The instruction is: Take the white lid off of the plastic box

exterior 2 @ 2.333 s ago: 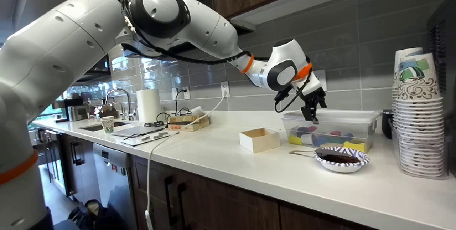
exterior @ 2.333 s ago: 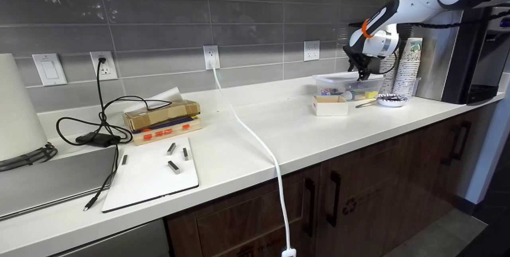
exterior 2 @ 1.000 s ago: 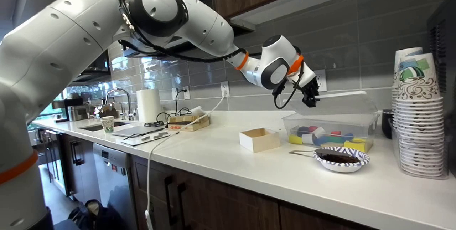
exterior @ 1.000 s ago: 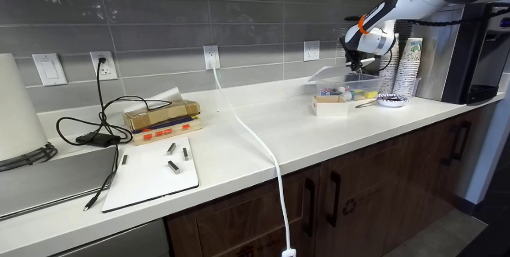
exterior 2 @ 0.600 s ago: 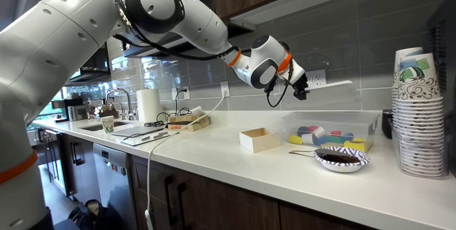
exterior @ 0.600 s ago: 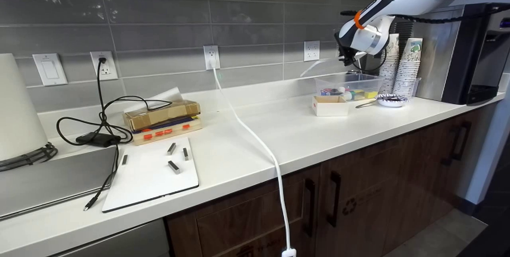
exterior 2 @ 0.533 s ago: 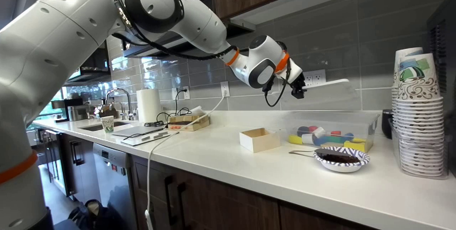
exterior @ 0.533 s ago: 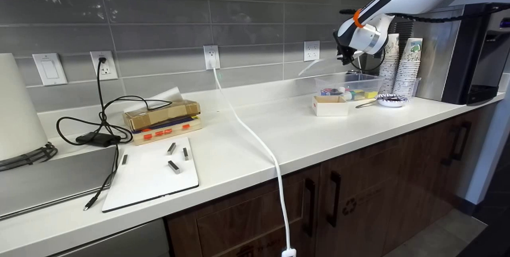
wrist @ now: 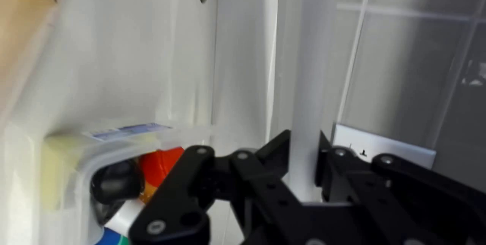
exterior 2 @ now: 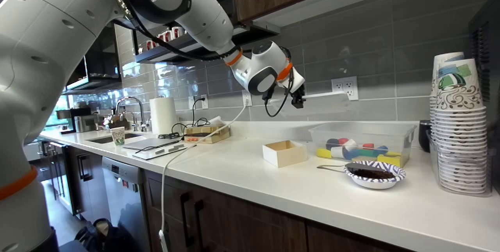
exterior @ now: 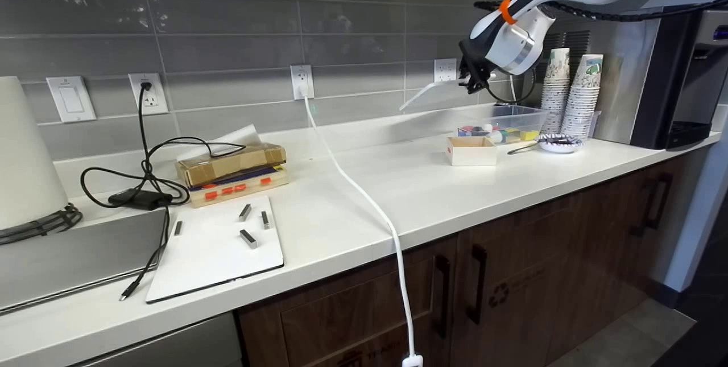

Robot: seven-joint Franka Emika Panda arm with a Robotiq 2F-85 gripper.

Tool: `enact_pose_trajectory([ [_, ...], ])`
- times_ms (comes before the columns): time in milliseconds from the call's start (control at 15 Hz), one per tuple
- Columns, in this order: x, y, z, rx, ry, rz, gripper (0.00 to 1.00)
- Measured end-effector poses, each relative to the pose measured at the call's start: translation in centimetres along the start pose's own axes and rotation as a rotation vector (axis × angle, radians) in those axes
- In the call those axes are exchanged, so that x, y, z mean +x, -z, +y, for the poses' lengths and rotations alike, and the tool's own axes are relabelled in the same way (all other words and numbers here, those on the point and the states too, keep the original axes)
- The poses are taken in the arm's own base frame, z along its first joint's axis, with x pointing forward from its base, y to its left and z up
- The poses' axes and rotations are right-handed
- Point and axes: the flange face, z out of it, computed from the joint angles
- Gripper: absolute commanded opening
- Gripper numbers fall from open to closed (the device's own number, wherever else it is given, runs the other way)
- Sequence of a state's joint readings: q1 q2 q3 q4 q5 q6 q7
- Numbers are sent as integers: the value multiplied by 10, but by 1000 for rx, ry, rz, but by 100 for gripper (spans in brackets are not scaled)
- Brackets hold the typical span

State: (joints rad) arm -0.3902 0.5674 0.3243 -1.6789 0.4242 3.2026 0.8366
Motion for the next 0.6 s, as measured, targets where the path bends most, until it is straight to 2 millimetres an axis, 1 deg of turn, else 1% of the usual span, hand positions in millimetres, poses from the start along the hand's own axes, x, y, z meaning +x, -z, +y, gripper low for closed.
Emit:
enact_pose_trajectory([
  [133,-28,8,9,-25,9,-56,3],
  [333,-73,26,26,-63,48,-132,3],
  [600,-127,49,40,-39,112,-190,3],
])
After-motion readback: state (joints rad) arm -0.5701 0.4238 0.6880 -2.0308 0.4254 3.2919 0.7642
